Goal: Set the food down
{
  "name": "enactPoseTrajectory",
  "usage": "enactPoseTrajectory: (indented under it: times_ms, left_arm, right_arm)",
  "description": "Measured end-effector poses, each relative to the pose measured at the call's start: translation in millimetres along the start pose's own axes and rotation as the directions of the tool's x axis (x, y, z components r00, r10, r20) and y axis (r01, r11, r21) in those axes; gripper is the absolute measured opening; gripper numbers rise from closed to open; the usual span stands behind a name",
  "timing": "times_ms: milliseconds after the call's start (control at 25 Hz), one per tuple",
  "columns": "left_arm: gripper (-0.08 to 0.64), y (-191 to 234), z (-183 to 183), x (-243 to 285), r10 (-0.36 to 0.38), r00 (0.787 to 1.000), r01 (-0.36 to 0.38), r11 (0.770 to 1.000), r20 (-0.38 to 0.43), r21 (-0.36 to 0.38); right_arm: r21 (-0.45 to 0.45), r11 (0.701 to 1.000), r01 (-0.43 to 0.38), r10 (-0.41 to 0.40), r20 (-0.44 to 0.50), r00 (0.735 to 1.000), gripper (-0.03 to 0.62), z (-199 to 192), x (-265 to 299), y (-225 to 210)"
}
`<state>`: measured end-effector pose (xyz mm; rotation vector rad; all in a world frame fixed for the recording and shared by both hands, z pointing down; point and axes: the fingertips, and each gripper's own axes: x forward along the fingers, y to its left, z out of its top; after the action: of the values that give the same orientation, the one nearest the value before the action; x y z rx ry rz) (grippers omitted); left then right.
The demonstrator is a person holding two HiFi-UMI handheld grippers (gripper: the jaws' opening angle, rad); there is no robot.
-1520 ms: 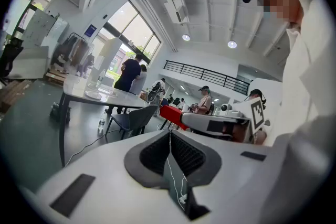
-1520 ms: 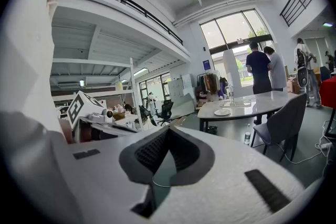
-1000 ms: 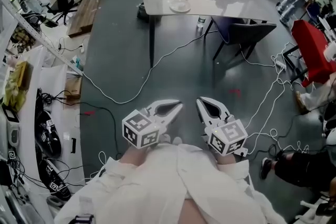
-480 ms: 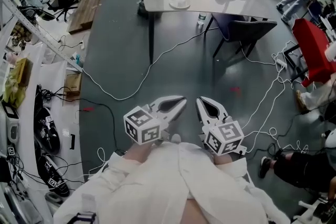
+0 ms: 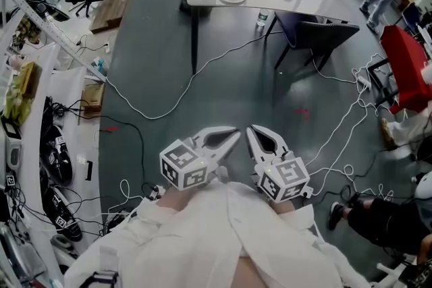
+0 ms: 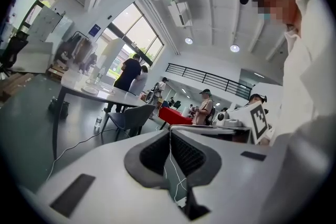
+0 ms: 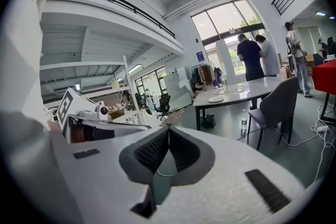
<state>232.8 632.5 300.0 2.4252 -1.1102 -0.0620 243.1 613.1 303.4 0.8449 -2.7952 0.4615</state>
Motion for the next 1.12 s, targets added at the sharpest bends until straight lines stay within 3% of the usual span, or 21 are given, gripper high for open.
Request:
enactPoseTrajectory:
  times_ms: [240, 440, 680, 920, 1120]
  left_arm:
    - [0.021, 1, -14, 4, 0.004, 0.998, -0.004, 1.0, -0.056, -0.007]
    - [0.021, 27, -9, 8, 0.014, 0.998, -0.015, 1.0, -0.064, -0.017]
    - [0.021, 88, 33, 24, 0.04, 0.997, -0.038, 0.999, -0.062, 0.028]
    - [0.02, 149, 72, 42, -0.002, 0.997, 0.004, 0.999, -0.079, 0.037]
    - [0.021, 205, 113, 57, 0.011, 0.997, -0.005, 0.997, -0.081, 0.071]
  right_arm:
    - [0.032, 0.999, -0.028, 0.029, -0.017, 0.999, 0.003, -7, 5, -5]
    - [0.03, 0.999, -0.018, 0.019, -0.023, 1.0, 0.003, -2, 30, -16]
    - [0.038, 0.999, 0.027, -0.028, 0.015, 0.999, 0.003, 28, 80, -49]
    - [0.032, 0.999, 0.029, -0.03, 0.021, 0.999, 0.003, 55, 146, -67]
    - [0.062, 0.996, 0.061, -0.064, 0.045, 0.997, 0.003, 87, 194, -95]
